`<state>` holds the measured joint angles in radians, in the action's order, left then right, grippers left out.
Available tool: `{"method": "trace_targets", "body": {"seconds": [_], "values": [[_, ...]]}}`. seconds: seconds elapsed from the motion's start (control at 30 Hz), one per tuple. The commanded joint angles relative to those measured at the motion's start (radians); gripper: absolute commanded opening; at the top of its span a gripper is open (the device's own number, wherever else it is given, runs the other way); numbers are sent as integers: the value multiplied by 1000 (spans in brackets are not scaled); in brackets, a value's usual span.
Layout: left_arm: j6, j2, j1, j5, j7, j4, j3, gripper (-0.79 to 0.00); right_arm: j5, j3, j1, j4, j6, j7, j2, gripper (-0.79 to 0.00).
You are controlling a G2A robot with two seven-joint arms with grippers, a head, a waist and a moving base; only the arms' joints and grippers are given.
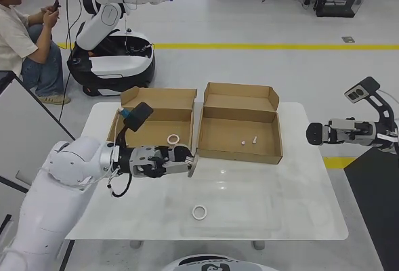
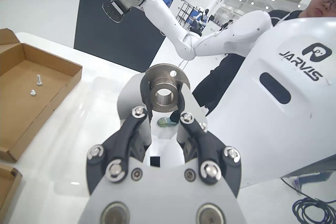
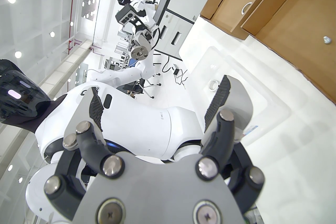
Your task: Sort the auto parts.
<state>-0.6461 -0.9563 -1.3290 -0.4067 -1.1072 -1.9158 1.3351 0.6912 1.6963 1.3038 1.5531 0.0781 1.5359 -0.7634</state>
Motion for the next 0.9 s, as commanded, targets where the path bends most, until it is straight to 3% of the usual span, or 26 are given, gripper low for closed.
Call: {"method": "trace_targets", "body": {"seconds": [0.0, 0.23, 0.4, 0.87], "values": [[-17, -2, -29, -117, 59, 4, 8, -785, 0, 0, 0, 0, 0, 0, 0, 0], [-93, -4, -86, -412, 31, -7, 21, -785, 0, 0, 0, 0, 0, 0, 0, 0], [-81, -5, -128, -570, 14, -26, 56, -785, 0, 0, 0, 0, 0, 0, 0, 0], [-72, -8, -131, -568, 48, -31, 53, -785, 0, 0, 0, 0, 0, 0, 0, 0]]}}
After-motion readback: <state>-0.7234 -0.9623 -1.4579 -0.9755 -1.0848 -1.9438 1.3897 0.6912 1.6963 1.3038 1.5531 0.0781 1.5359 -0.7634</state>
